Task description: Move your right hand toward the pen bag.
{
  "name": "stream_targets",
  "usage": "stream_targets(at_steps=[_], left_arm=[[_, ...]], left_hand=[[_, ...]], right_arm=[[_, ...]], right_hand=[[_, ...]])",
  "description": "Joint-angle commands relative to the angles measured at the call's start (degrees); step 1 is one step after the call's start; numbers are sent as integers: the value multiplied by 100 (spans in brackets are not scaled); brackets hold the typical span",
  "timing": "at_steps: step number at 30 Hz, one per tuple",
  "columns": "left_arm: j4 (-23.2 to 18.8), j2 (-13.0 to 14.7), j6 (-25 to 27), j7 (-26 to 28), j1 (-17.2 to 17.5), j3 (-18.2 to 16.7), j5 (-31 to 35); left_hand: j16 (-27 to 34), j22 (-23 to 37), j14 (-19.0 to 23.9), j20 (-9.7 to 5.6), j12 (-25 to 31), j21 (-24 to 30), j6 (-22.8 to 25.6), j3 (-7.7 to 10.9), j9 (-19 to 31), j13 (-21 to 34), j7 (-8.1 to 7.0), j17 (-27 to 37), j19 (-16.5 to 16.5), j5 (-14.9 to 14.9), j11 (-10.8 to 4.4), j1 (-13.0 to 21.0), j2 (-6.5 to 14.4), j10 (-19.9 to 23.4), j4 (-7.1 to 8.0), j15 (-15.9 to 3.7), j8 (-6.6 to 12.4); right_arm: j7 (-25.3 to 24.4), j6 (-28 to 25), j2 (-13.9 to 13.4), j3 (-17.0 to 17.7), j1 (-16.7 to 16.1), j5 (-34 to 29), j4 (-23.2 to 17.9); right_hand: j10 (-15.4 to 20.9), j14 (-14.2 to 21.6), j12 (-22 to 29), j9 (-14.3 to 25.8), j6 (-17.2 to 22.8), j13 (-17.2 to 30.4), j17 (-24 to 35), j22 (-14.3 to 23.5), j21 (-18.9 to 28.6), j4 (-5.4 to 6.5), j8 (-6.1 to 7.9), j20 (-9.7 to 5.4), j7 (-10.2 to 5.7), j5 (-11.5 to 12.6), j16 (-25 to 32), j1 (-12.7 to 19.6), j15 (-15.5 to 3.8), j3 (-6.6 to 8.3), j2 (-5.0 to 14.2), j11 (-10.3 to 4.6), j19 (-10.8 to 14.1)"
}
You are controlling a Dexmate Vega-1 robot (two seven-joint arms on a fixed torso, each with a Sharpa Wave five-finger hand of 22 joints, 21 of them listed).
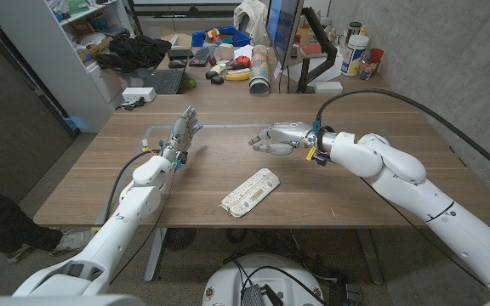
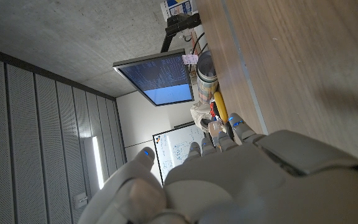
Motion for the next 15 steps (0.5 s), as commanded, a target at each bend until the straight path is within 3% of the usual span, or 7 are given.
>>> stream_targets(at_steps=[1,15], left_arm=[[-32,8,31,26,22,1,10],[-90,13,41,59,63,-5,17]], left_hand=[[29,31,-183,-183,32,-34,-75,-28,25,27,-51,18,-604,34,12,22,259,-90,-9,-186,25],[29,31,-184,-179,32,-40,-74,-31,25,27,-54,18,-601,34,13,23,261,-89,-9,-180,25]], right_arm=[[80,-11,9,-126,16,-78,19],[146,25,16,-197,36,-87,57]], right_hand=[[31,-10,8,7,15,13,25,16,-28,41,-16,-13,-15,17,-2,75,-33,21,137,-19,48],[59,-4,11,8,50,13,31,18,-36,69,-4,-25,-26,22,7,96,-47,37,145,-31,61]])
